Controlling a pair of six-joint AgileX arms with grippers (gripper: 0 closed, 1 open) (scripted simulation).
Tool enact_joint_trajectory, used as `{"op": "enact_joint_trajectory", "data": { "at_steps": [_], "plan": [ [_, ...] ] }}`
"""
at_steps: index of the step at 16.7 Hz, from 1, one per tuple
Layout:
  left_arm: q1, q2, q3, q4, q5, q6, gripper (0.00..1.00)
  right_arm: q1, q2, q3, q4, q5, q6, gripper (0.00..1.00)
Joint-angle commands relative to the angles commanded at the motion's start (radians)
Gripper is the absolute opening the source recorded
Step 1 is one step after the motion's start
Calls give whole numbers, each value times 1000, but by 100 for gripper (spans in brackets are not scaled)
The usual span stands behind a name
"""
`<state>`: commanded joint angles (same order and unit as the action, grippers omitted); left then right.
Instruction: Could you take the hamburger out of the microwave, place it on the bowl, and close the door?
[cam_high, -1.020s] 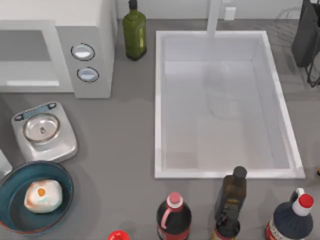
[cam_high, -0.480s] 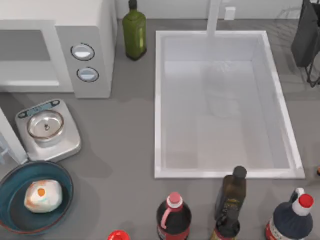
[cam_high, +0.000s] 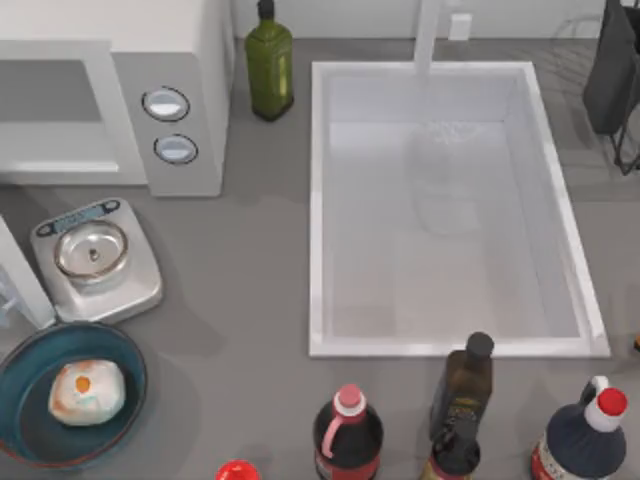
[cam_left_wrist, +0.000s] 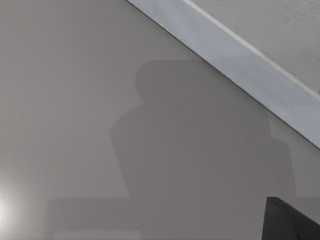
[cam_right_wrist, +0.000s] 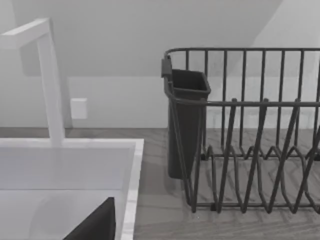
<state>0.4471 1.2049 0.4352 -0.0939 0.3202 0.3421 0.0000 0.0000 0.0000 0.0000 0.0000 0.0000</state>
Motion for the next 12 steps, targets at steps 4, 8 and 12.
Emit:
{"op": "enact_joint_trajectory", "data": {
  "at_steps": [4, 8, 12],
  "plan": [
    [-200, -66, -42, 9, -116, -136, 0, 0, 0, 0, 0, 0, 0, 100],
    [-349, -132, -83, 16, -221, -253, 0, 0, 0, 0, 0, 0, 0, 100],
    [-374, -148, -92, 17, -246, -280, 0, 0, 0, 0, 0, 0, 0, 100]
  ]
}}
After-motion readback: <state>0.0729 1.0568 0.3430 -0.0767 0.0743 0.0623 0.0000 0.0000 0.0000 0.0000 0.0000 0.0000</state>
